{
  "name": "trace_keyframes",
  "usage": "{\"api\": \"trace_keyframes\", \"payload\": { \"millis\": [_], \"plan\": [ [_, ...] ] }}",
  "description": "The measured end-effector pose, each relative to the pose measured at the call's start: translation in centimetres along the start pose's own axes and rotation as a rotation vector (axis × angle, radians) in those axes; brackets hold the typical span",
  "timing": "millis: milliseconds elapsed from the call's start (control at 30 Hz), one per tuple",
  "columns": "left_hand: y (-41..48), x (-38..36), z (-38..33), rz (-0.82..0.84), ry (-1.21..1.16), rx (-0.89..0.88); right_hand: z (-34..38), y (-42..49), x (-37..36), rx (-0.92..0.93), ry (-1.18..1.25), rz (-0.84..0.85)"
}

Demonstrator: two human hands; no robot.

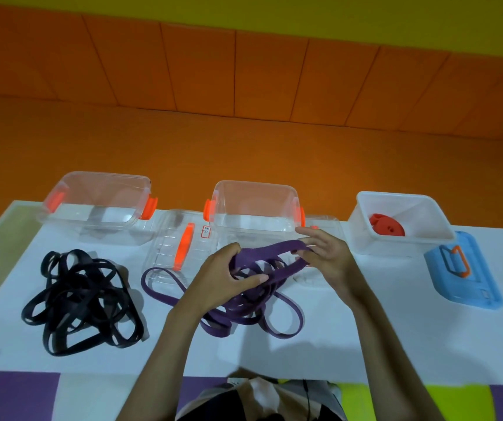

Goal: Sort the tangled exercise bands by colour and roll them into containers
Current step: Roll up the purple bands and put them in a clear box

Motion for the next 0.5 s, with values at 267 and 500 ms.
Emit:
{"api": "trace_keyframes", "payload": {
  "millis": [267,500],
  "plan": [
    [-0.5,-0.1,-0.3,-0.038,0.108,-0.029,1.5,-0.4,-1.1,0.089,0.072,-0.155],
    [-0.4,-1.0,-3.0,0.218,-0.068,0.002,3.2,-0.8,-2.3,0.21,-0.024,-0.254]
  ]
}}
Point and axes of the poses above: each hand's wrist, its own y-axis towards the middle knuckle, its own x-axis out of the back of the hand, z = x × y, the point moved 1 cm from there along y, towards the middle knuckle, and after that the axes turned 2 degrees about x, right-handed, at the moved point
